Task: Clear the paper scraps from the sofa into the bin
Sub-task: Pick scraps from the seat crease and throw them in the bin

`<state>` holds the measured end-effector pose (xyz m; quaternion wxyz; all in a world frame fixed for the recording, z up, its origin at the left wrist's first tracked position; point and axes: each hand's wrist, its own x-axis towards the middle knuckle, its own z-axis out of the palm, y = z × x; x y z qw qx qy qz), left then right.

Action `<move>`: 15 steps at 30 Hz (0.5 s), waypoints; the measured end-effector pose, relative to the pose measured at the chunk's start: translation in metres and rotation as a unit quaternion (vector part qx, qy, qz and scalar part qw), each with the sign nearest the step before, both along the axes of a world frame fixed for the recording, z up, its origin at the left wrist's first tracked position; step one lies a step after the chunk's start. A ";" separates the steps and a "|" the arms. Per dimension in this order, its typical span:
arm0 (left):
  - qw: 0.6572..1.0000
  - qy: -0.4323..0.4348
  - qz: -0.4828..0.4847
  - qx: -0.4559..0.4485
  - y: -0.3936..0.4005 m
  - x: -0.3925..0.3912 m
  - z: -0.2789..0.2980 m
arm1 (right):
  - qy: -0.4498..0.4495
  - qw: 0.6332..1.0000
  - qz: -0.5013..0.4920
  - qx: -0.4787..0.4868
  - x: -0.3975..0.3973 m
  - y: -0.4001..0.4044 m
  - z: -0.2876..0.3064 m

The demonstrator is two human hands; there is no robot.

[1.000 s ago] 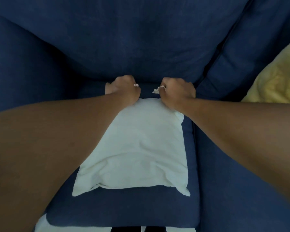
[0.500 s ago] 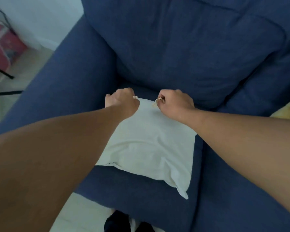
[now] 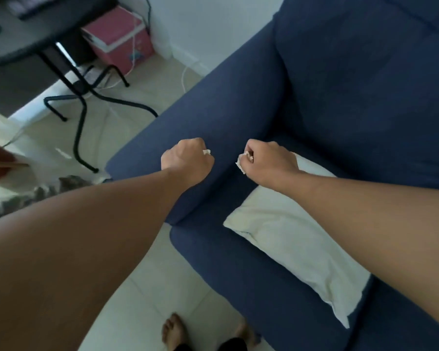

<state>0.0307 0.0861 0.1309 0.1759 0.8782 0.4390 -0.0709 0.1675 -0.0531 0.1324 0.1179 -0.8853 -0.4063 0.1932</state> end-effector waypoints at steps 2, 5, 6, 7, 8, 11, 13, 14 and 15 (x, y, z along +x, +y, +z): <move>1.000 -0.003 0.020 0.002 0.016 -0.029 0.003 | 0.000 1.000 0.023 0.008 -0.023 0.023 0.005; 0.999 -0.010 0.047 0.005 0.038 -0.074 0.006 | 0.002 0.998 0.057 0.019 -0.057 0.057 0.013; 0.998 -0.011 0.061 0.007 0.045 -0.090 0.007 | 0.003 0.997 0.069 0.022 -0.069 0.068 0.015; 0.997 -0.010 0.074 0.009 0.050 -0.103 0.008 | 0.005 0.997 0.079 0.024 -0.080 0.078 0.017; 0.996 -0.008 0.091 0.010 0.056 -0.119 0.009 | 0.006 0.995 0.092 0.026 -0.093 0.089 0.017; 0.991 -0.010 0.130 0.011 0.072 -0.166 0.007 | 0.010 0.991 0.129 0.031 -0.135 0.121 0.019; 0.988 -0.009 0.154 0.016 0.083 -0.202 0.001 | 0.012 0.987 0.158 0.025 -0.166 0.142 0.018; 0.986 -0.007 0.167 0.016 0.087 -0.219 -0.003 | 0.013 0.985 0.172 0.020 -0.181 0.151 0.017; 0.983 -0.001 0.181 0.016 0.091 -0.235 -0.007 | 0.015 0.982 0.185 0.018 -0.195 0.160 0.015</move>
